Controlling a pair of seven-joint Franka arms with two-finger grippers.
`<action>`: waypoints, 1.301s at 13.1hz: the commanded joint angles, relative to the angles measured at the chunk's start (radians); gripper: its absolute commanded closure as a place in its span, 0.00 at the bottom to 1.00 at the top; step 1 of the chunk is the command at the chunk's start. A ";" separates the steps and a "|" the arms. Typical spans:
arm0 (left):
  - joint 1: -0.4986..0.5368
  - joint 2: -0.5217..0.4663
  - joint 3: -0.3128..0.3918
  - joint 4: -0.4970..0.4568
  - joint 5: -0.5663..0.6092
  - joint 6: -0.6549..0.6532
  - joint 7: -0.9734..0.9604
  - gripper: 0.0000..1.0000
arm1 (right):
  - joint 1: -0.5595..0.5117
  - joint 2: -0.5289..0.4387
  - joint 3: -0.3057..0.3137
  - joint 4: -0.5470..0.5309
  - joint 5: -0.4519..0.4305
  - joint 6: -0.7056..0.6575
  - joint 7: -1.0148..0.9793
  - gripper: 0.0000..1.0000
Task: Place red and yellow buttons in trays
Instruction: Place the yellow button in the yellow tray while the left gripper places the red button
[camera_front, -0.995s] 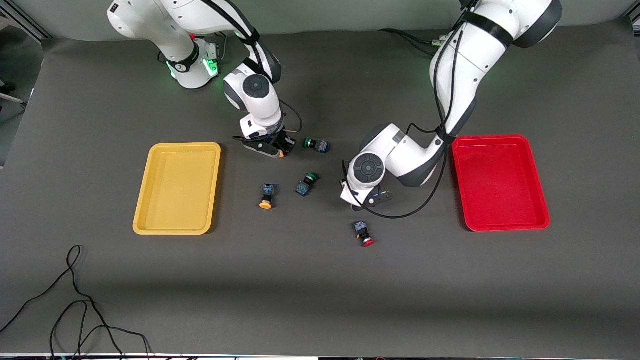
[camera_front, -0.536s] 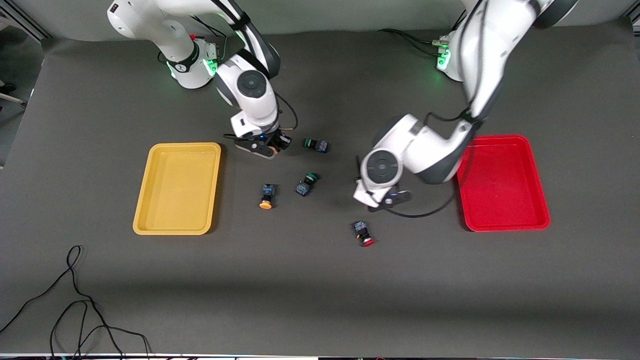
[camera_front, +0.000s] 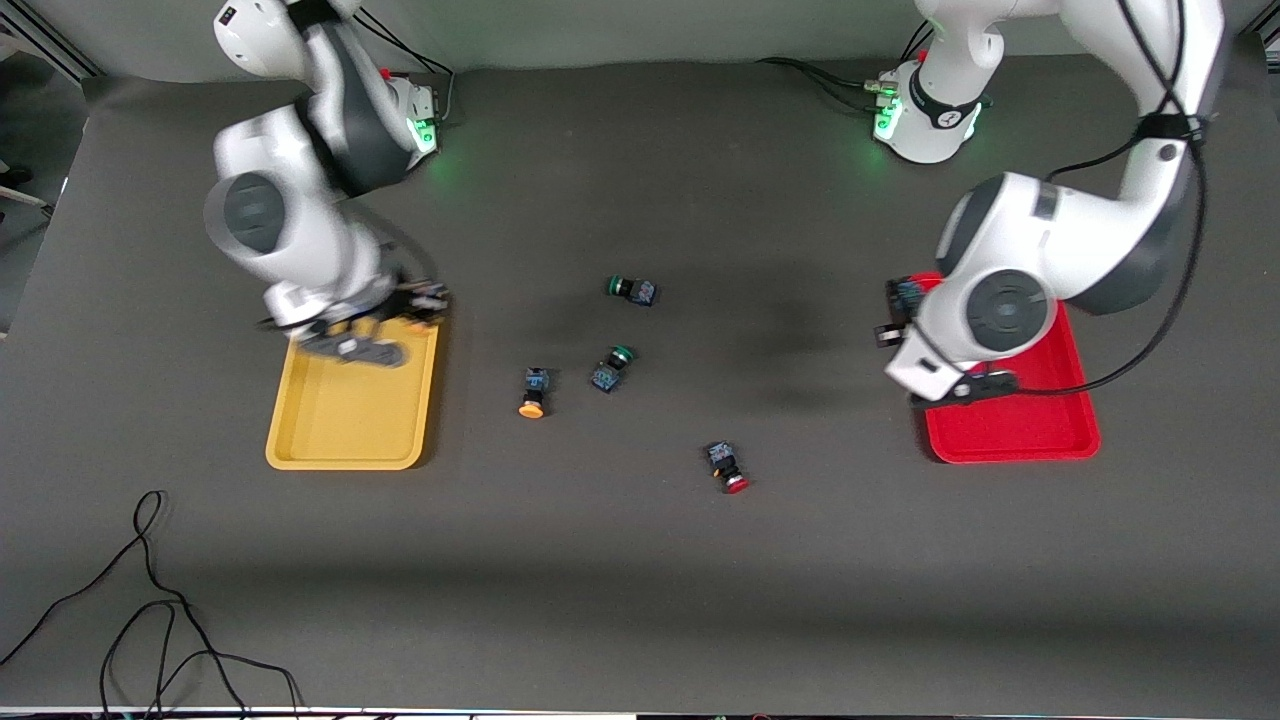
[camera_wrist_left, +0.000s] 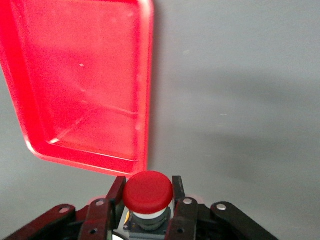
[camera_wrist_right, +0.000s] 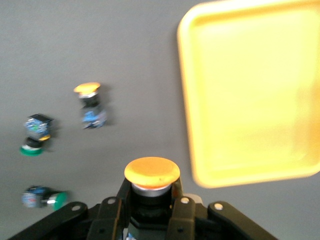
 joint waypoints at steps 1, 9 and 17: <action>0.109 -0.075 -0.006 -0.203 0.000 0.137 0.138 1.00 | 0.008 0.015 -0.169 0.001 0.013 -0.001 -0.308 0.82; 0.293 -0.028 -0.003 -0.505 0.072 0.577 0.235 0.77 | -0.006 0.199 -0.323 -0.258 0.103 0.460 -0.625 0.82; 0.139 -0.010 -0.075 -0.139 -0.016 0.204 0.083 0.00 | -0.005 0.434 -0.317 -0.209 0.594 0.479 -1.004 0.01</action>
